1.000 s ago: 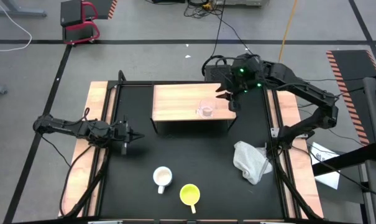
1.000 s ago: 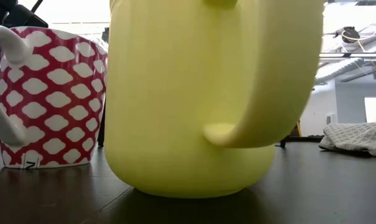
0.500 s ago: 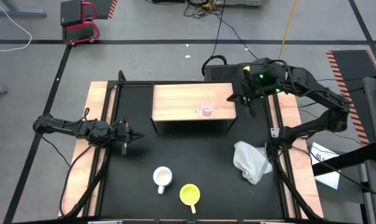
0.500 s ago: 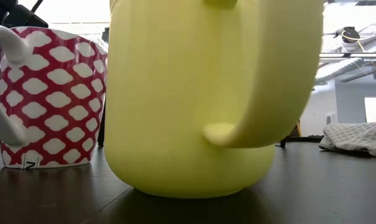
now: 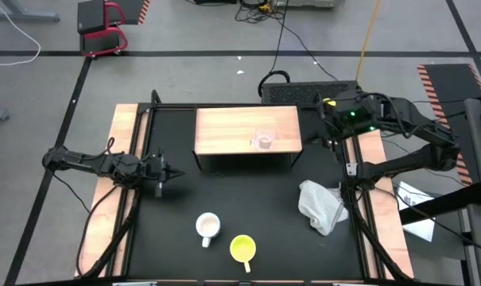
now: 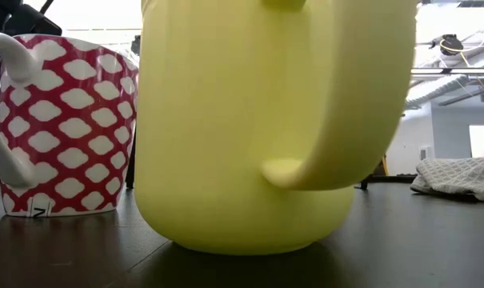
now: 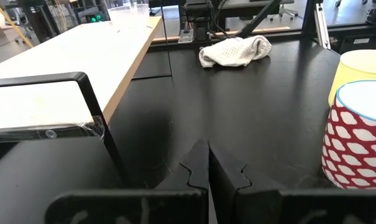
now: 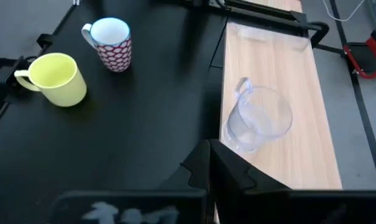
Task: Stack small to large cups/mugs on shelf
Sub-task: Put the transparent mug on the shelf
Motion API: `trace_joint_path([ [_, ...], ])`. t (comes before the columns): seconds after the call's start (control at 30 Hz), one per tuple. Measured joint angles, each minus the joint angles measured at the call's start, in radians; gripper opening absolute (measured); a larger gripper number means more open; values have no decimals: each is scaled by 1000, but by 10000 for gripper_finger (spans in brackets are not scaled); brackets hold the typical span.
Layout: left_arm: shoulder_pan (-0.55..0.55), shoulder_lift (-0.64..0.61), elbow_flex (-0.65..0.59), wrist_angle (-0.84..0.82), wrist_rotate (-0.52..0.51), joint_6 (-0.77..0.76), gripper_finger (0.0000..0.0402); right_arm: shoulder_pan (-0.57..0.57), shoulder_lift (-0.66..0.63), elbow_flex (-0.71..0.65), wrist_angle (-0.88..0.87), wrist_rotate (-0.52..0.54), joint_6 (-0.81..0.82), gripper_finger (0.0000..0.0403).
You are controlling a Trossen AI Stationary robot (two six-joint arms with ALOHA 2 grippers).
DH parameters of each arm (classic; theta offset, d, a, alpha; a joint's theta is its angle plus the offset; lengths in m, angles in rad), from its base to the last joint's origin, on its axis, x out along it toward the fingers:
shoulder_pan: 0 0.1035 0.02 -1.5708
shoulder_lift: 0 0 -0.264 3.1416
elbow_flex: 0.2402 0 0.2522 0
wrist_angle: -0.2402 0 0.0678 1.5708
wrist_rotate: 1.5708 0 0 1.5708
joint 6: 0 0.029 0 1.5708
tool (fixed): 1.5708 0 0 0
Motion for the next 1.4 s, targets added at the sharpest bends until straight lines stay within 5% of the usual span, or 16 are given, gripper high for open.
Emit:
trace_joint_path([
  [0.47, 0, 0, 0, 3, -1, -1, 3, 0, -299, -329, 162, 1, 92, 0],
  [1.4, 0, 0, 0, 5, 0, -14, 3, 0, -506, -709, 558, -104, 204, 0],
])
